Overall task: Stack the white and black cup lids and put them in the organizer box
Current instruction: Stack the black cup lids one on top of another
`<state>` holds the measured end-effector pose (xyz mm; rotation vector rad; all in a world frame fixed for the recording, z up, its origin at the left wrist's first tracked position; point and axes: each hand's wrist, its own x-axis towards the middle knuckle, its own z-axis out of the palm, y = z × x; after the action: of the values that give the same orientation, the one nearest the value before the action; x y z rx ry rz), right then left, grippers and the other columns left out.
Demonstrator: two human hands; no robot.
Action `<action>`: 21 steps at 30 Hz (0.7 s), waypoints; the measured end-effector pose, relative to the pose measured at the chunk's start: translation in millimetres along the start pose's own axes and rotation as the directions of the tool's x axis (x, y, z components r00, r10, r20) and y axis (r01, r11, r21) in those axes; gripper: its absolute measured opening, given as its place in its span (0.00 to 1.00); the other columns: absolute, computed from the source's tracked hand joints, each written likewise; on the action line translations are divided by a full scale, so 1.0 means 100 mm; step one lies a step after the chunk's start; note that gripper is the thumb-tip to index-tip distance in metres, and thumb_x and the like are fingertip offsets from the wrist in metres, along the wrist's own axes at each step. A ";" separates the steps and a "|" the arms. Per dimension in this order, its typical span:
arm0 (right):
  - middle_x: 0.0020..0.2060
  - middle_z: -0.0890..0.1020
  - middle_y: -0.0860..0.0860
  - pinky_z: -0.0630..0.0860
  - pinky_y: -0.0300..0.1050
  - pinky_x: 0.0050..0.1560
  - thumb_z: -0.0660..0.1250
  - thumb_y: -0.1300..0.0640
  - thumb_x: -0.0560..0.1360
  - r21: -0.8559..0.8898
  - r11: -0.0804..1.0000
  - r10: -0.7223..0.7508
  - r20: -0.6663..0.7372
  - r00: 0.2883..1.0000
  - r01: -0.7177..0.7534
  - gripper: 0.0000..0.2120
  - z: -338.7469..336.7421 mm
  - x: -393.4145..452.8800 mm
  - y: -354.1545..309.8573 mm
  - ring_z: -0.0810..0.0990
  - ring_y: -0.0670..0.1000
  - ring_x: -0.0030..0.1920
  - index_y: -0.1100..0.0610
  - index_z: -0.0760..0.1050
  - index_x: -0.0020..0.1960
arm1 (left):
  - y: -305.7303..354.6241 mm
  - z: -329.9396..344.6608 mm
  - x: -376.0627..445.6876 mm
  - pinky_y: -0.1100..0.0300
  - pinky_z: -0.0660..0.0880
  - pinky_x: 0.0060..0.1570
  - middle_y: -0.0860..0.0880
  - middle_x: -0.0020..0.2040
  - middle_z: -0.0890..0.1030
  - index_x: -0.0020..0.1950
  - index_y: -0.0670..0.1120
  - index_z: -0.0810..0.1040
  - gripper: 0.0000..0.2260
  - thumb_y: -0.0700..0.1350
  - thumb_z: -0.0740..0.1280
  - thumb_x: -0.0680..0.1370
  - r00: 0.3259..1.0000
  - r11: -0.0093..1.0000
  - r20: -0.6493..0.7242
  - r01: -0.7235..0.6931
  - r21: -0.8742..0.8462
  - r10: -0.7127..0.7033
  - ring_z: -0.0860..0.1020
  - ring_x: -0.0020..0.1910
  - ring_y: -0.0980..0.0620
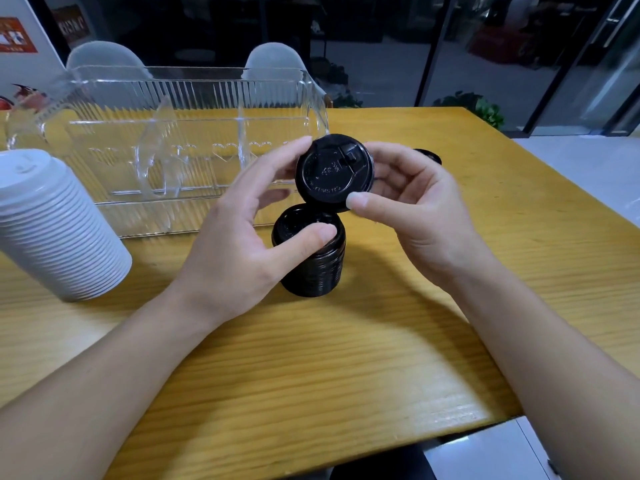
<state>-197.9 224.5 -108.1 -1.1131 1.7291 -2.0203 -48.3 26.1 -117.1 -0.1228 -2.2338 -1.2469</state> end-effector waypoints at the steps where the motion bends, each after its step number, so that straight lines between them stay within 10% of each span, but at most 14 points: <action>1: 0.67 0.86 0.58 0.83 0.66 0.65 0.83 0.62 0.74 -0.032 0.999 -0.007 -0.011 1.000 0.007 0.31 0.00 0.00 -0.01 0.85 0.62 0.61 0.60 0.79 0.75 | 0.00 0.00 0.00 0.42 0.74 0.80 0.52 0.81 0.79 0.87 0.50 0.71 0.35 0.44 0.81 0.82 1.000 1.000 0.002 -0.002 0.002 0.002 0.75 0.82 0.45; 8: 0.78 0.78 0.53 0.76 0.70 0.75 0.82 0.63 0.77 -0.299 0.946 -0.108 0.086 0.990 0.129 0.40 -0.01 -0.03 -0.06 0.76 0.57 0.80 0.60 0.69 0.84 | -0.03 0.00 -0.01 0.40 0.74 0.80 0.52 0.80 0.79 0.87 0.52 0.72 0.32 0.47 0.77 0.83 0.999 1.000 0.032 -0.021 0.012 0.020 0.75 0.82 0.44; 21: 0.67 0.87 0.56 0.79 0.65 0.74 0.78 0.62 0.79 -0.178 0.982 -0.065 0.018 0.998 0.067 0.26 -0.08 -0.05 -0.08 0.85 0.58 0.69 0.62 0.77 0.75 | -0.01 -0.06 -0.01 0.45 0.75 0.77 0.60 0.76 0.78 0.80 0.61 0.71 0.43 0.66 0.85 0.69 0.967 0.973 0.178 0.153 0.171 -0.183 0.74 0.79 0.58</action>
<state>-197.3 235.7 -102.4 -1.2497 1.9223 -1.9215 -45.1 20.7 -116.0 0.0077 -2.5462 -1.1837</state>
